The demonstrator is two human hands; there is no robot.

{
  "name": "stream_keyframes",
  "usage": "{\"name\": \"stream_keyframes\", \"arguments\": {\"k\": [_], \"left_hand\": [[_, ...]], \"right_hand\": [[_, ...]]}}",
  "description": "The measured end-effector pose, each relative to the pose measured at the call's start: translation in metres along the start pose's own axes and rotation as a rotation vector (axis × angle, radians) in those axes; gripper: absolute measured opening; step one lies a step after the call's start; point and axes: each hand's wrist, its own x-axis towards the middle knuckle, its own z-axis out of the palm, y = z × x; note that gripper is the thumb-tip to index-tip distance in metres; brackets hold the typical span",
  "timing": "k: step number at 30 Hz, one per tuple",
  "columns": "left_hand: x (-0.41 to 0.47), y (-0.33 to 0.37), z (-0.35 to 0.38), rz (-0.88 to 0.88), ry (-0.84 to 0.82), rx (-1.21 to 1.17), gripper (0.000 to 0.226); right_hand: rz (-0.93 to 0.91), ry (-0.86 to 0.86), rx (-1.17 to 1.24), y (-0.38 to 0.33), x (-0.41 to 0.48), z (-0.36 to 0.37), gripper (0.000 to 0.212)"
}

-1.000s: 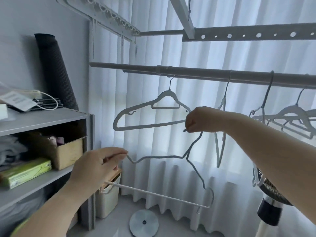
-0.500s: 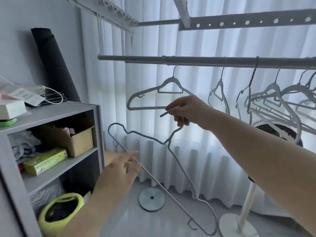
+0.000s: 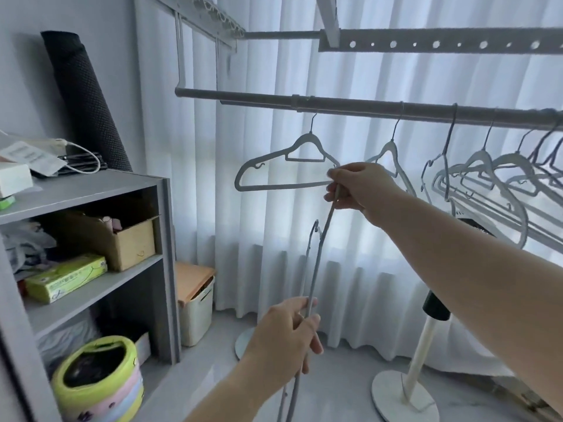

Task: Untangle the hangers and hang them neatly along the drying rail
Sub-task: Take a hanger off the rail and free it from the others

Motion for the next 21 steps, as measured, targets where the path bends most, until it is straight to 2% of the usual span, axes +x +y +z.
{"name": "stream_keyframes", "arguments": {"k": [2, 3, 8, 14, 21], "left_hand": [[0.013, 0.005, -0.004, 0.017, 0.022, -0.063, 0.017], [0.020, 0.009, -0.007, 0.009, 0.020, -0.100, 0.019], [0.064, 0.025, -0.017, -0.025, 0.021, -0.247, 0.020], [0.126, 0.063, -0.021, 0.062, 0.025, -0.293, 0.021], [0.195, 0.121, -0.019, 0.178, 0.045, -0.264, 0.017]], "right_hand": [[0.019, -0.025, -0.014, -0.001, 0.009, -0.006, 0.012], [0.021, -0.031, -0.041, -0.001, 0.014, -0.009, 0.007], [-0.064, 0.038, -0.240, -0.002, 0.046, -0.029, 0.023], [-0.279, 0.189, -0.710, -0.012, 0.087, -0.073, 0.031], [-0.375, 0.249, -1.135, -0.021, 0.128, -0.123, 0.039]]}}
